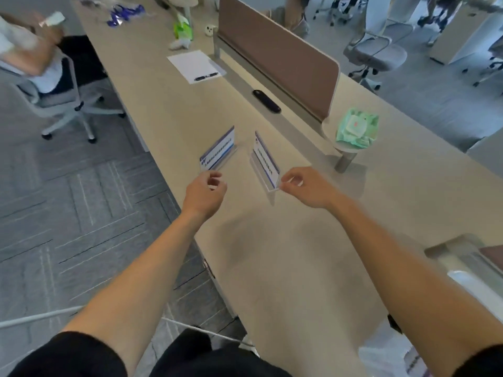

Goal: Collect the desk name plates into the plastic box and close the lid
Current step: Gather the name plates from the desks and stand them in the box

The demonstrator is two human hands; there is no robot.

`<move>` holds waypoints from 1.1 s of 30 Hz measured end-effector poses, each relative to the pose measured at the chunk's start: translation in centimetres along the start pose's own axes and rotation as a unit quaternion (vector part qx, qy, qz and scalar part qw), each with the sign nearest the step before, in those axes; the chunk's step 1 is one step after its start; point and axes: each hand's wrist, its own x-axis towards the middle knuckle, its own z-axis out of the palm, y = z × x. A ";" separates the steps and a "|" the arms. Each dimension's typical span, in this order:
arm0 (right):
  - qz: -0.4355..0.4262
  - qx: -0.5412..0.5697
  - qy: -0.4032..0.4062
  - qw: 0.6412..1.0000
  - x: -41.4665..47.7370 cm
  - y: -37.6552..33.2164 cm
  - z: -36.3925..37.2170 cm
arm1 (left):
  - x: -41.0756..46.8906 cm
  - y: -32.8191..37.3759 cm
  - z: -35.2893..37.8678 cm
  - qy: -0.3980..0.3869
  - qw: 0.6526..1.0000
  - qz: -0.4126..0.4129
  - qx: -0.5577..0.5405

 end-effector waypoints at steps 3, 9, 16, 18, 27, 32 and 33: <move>-0.002 0.030 0.002 1.000 4.2 -0.9 -0.1 | 2.8 -0.5 0.5 0.031 0.998 -0.040 -0.035; 0.066 0.138 0.028 0.988 12.5 -1.8 3.4 | 10.3 -3.0 2.1 0.088 0.985 -0.088 -0.120; 0.131 0.204 0.014 0.970 23.0 -3.5 7.8 | 17.5 -8.6 2.9 0.095 0.963 -0.193 -0.162; 0.149 0.208 -0.002 0.967 26.5 -3.7 8.8 | 19.1 -9.8 3.5 0.078 0.958 -0.213 -0.175; 0.203 0.276 -0.009 0.940 36.5 -3.8 12.2 | 22.3 -10.8 4.9 0.036 0.933 -0.219 -0.284; 0.254 0.338 0.032 0.906 37.4 -3.4 13.9 | 23.2 -10.4 4.7 0.037 0.939 -0.204 -0.276; 0.258 0.345 0.036 0.902 37.2 -3.4 14.1 | 23.4 -10.3 4.8 0.044 0.942 -0.202 -0.265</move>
